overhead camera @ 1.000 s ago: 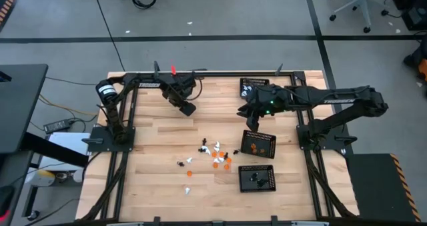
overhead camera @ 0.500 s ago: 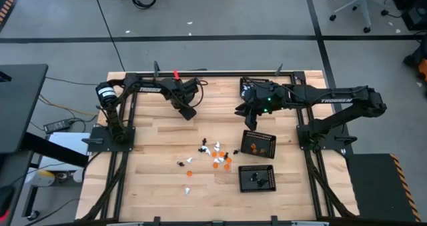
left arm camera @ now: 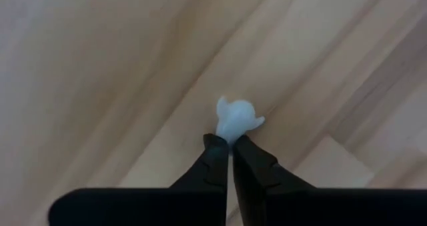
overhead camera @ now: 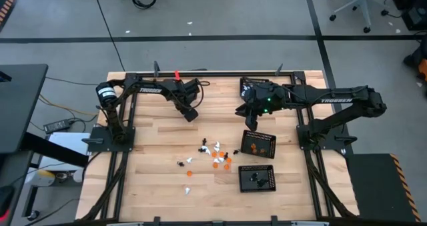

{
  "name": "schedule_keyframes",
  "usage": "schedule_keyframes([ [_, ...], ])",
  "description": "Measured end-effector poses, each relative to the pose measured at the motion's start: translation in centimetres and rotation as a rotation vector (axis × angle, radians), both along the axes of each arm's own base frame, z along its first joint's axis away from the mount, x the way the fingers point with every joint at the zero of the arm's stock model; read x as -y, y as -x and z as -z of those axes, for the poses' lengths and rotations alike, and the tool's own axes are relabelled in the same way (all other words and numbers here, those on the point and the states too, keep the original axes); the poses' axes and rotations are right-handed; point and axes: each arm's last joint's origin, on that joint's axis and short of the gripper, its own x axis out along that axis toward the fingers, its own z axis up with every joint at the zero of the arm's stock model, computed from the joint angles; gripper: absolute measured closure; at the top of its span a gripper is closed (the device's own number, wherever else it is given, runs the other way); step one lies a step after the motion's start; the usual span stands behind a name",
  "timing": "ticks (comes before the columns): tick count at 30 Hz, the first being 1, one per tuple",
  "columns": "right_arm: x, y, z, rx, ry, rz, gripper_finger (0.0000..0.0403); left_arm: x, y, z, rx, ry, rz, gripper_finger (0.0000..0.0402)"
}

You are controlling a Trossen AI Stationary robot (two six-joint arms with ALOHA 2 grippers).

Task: Sort Halloween decoration
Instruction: Put the white ghost toy into the top black bin

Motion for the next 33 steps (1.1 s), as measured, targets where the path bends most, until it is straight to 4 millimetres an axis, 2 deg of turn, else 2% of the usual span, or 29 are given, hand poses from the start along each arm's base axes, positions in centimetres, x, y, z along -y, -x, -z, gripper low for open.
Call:
schedule_keyframes([
  [7, 0.5, 0.7, 0.5, -0.082, 0.0, 0.034, 0.0321, -0.2, -1.4, -0.6, 0.165, -0.035, 0.032, 0.0387],
  [13, 1.1, 1.1, 0.5, -0.104, 0.028, 0.104, 0.0321, -0.6, -3.6, -1.9, 0.429, -0.078, 0.078, 0.0388],
  [22, 2.8, 1.6, 0.5, -0.12, 0.056, 0.196, 0.0321, -0.5, -6.6, -3.2, 0.727, -0.179, 0.08, 0.0388],
  [27, 3.2, 2.0, 0.4, -0.115, 0.023, 0.251, 0.0321, -0.8, -8.6, -3.5, 0.778, -0.165, 0.055, 0.0387],
  [33, 2.8, 3.4, -0.3, -0.12, 0.005, 0.288, 0.0321, -2.1, -12.7, -4.7, 0.795, -0.155, 0.062, 0.0387],
])
